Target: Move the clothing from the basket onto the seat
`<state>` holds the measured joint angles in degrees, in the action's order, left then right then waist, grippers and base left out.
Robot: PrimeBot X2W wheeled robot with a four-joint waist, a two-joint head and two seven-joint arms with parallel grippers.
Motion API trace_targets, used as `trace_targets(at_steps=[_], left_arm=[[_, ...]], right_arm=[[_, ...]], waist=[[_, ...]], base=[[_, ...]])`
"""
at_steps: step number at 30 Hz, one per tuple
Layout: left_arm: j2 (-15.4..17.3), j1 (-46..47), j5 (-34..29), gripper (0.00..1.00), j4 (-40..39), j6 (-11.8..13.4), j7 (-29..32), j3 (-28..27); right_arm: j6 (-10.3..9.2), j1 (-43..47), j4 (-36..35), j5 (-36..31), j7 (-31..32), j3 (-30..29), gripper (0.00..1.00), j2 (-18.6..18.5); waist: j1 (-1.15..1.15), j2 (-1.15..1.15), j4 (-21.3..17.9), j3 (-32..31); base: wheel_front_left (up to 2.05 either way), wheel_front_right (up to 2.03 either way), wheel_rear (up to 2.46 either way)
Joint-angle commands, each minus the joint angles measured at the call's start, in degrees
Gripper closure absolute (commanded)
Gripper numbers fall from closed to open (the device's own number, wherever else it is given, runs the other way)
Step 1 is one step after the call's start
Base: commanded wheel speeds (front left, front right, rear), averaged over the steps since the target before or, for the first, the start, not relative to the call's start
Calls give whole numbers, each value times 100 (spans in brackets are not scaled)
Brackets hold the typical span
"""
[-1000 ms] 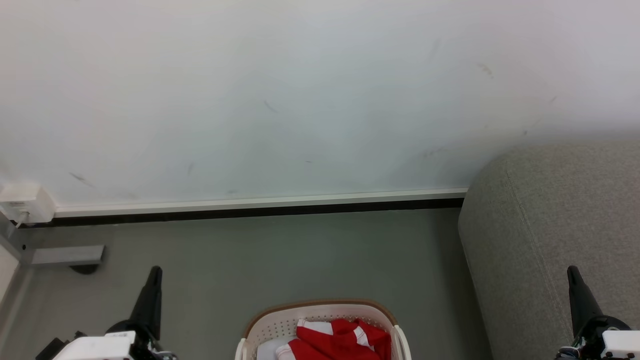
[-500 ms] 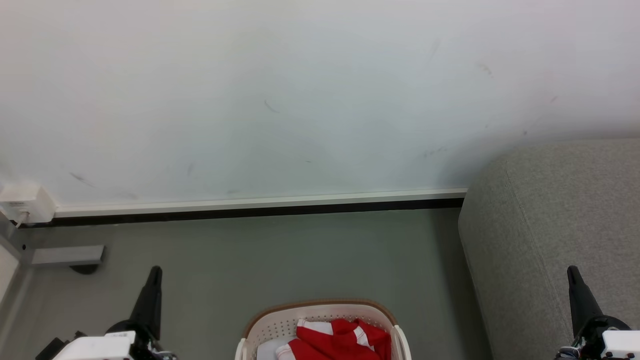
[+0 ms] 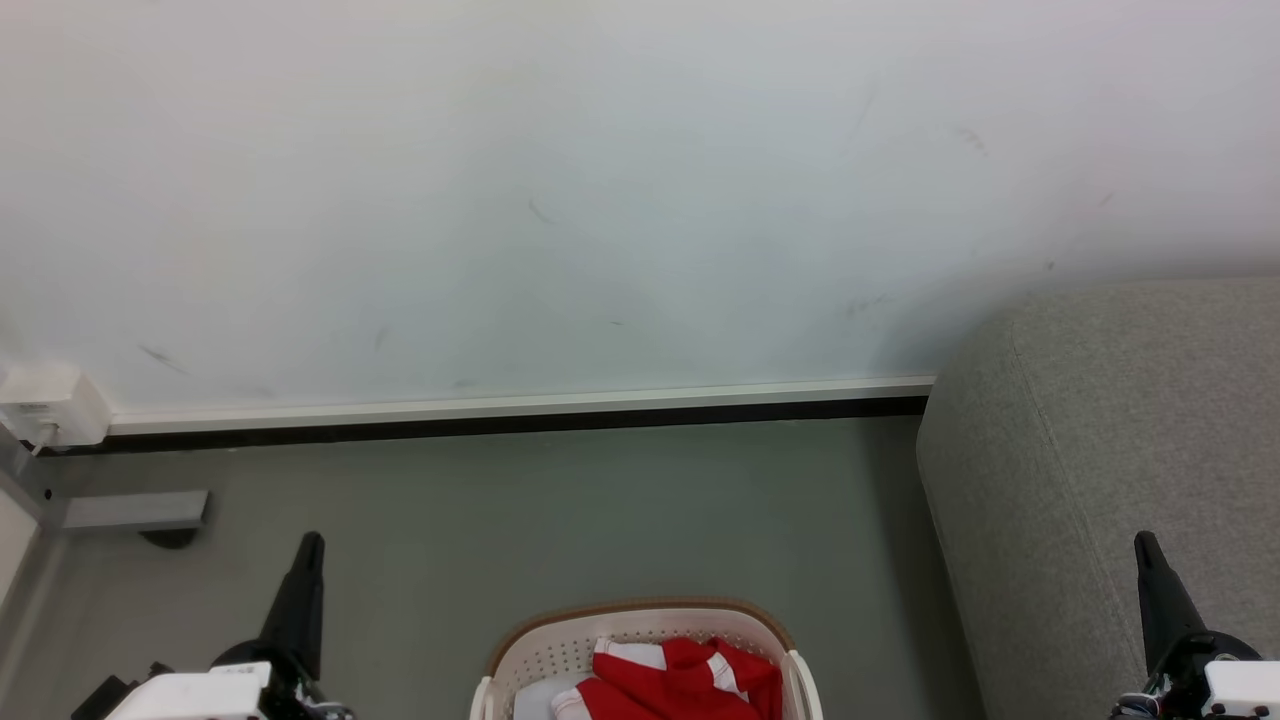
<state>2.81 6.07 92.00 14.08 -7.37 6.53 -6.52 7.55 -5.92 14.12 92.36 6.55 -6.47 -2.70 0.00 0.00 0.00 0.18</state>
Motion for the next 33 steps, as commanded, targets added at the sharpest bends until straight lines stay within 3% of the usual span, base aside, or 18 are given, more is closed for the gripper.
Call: trace_targets(at_steps=[1,33], left_arm=[[13,40,81,100,-14,-29,16,-11],[13,40,81,100,-14,-29,16,-11]], right_arm=[[-14,-75,-26,11,11,-17,100,-39],[-14,-75,-26,10,10,-17,100,-39]], waist=[[0,0,0,0],[0,0,0,0]], base=[[0,0,0],[0,0,0]])
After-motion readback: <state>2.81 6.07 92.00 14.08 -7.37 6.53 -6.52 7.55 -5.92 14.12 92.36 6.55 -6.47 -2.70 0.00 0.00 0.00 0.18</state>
